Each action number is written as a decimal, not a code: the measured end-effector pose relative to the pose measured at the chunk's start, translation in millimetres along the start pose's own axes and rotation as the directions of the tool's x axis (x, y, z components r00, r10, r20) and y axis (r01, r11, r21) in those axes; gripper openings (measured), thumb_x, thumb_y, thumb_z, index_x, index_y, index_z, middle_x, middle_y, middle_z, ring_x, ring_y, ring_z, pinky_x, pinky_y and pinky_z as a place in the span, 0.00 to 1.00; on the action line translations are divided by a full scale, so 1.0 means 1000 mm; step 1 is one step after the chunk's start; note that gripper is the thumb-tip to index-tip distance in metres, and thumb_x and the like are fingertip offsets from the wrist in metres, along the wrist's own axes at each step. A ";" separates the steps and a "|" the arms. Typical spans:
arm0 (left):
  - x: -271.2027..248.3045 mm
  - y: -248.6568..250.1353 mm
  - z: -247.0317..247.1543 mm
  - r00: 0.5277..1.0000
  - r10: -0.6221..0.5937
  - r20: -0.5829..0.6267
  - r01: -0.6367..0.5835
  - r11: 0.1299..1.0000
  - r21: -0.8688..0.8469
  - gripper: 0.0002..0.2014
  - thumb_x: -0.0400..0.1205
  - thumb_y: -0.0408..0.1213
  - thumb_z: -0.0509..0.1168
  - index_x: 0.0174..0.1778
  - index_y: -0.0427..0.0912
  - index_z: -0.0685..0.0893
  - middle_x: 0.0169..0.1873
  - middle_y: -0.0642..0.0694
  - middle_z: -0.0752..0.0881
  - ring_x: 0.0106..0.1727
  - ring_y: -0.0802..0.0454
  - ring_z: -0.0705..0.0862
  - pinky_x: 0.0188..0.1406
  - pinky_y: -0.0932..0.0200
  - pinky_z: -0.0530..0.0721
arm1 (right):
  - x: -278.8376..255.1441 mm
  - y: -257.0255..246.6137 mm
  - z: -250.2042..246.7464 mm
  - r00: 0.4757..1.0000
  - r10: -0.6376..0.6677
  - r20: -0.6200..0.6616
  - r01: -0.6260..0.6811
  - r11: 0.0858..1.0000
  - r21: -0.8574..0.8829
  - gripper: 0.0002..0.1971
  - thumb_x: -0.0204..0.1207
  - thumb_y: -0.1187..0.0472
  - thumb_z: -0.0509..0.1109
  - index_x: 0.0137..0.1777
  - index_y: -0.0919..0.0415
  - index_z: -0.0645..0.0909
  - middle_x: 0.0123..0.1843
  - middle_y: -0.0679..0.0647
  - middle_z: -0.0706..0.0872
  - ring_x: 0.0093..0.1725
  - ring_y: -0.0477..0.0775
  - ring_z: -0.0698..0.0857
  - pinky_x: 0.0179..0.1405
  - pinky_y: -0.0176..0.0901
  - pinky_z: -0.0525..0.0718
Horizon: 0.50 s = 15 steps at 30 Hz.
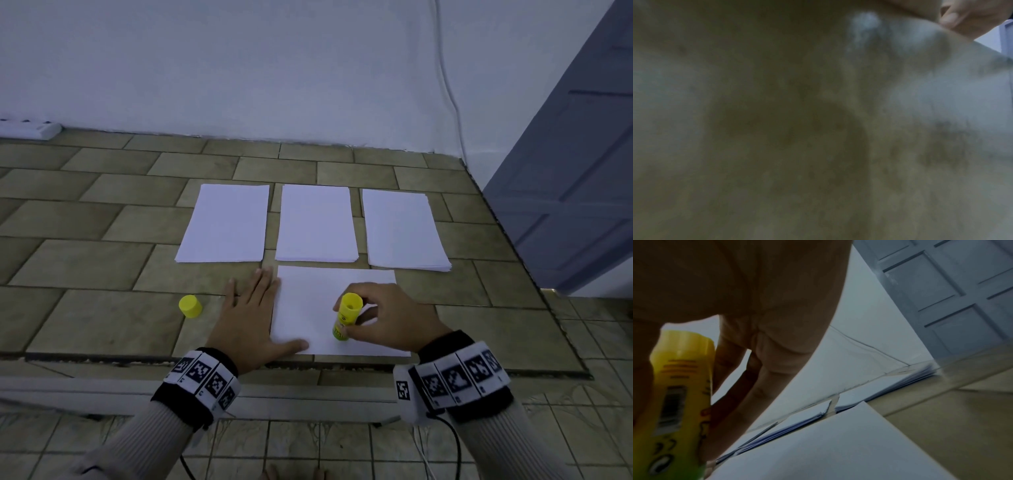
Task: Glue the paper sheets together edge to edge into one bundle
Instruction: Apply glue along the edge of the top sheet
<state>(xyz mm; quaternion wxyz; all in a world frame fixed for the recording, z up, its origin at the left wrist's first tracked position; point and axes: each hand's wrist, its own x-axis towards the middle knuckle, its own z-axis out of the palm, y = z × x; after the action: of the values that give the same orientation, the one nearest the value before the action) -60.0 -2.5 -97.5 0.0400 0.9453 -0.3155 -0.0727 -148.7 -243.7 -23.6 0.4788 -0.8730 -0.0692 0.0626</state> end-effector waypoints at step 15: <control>-0.001 0.002 -0.002 1.000 -0.004 0.008 0.004 1.000 -0.013 0.68 0.58 0.88 0.32 0.86 0.41 0.47 0.86 0.46 0.42 0.84 0.54 0.34 0.81 0.35 0.34 | 0.030 -0.003 -0.010 0.997 -0.069 -0.030 0.065 0.991 -0.117 0.08 0.70 0.68 0.76 0.48 0.65 0.85 0.47 0.55 0.89 0.46 0.49 0.86 0.46 0.45 0.89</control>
<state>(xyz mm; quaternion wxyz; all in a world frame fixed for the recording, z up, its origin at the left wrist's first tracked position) -61.5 -3.1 -95.4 0.0446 0.9454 -0.3131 -0.0785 -118.1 -245.2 -16.7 0.4302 -0.8974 -0.0937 0.0278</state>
